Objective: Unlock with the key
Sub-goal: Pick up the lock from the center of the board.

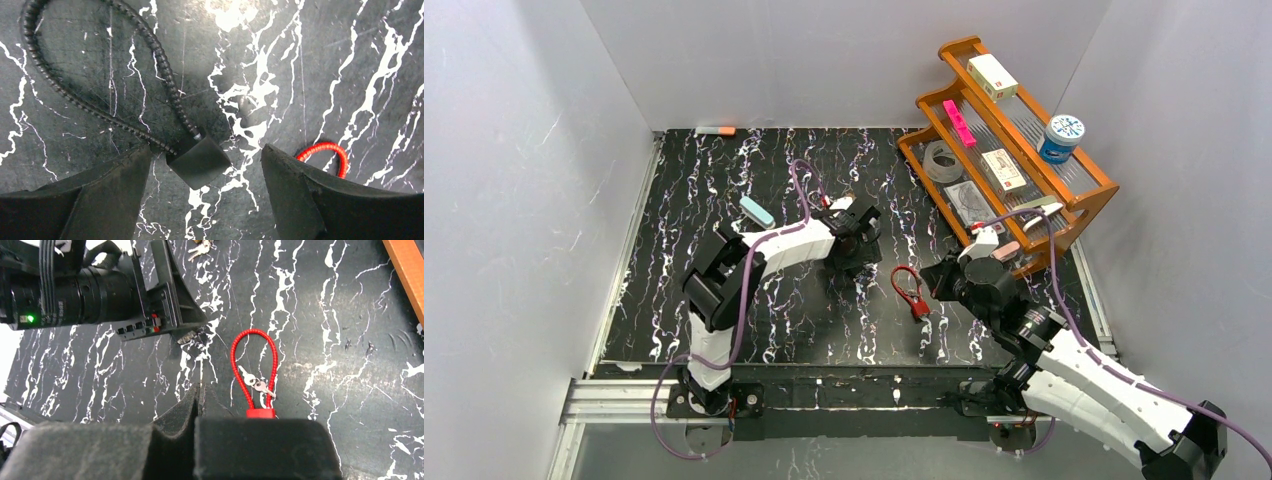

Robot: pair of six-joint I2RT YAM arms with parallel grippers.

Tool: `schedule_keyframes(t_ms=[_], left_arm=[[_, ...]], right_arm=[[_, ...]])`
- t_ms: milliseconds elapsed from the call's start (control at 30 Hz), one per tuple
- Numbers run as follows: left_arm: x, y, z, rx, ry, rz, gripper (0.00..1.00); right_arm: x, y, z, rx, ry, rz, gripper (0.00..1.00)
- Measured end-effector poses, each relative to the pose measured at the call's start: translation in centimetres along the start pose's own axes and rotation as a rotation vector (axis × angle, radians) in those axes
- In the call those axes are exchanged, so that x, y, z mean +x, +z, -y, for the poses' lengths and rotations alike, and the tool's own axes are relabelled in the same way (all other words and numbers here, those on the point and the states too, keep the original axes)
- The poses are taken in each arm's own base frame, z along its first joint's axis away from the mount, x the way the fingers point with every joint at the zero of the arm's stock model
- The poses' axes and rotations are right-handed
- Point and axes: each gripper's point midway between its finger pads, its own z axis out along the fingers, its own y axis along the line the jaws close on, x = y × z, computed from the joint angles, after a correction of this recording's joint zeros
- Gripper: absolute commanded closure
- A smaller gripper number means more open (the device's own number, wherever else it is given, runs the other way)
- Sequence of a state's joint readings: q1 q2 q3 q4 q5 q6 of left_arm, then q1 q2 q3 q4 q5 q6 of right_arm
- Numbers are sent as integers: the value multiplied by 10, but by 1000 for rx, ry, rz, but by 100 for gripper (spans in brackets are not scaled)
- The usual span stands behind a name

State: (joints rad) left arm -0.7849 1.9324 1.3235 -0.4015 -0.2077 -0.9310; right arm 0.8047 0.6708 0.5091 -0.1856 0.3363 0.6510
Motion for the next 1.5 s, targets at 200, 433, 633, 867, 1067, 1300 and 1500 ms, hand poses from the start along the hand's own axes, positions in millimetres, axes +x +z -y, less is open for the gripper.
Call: schedule_keyframes(t_ms=[200,433,633,867,1067,1300,1500], left_arm=[[-10,5,-11,-113,1,65,31],[-6,5,-29,-208,33,84,55],[3,0,-32,-170,51,60,45],[11,-2,-24,-107,79,18,47],[15,-3,-29,-113,93,3,66],[16,-4,-30,-94,98,11,62],[17,-4,-29,-88,145,-4,51]], right_arm=[[9,3,8,20,-2,-9,99],[18,6,17,41,-9,-18,99],[18,4,10,-1,-14,-23,99],[23,1,-8,-116,-9,-34,99],[19,-5,-20,-174,19,-26,99],[21,-9,-26,-214,44,-35,99],[35,-5,-26,-206,65,-100,99]])
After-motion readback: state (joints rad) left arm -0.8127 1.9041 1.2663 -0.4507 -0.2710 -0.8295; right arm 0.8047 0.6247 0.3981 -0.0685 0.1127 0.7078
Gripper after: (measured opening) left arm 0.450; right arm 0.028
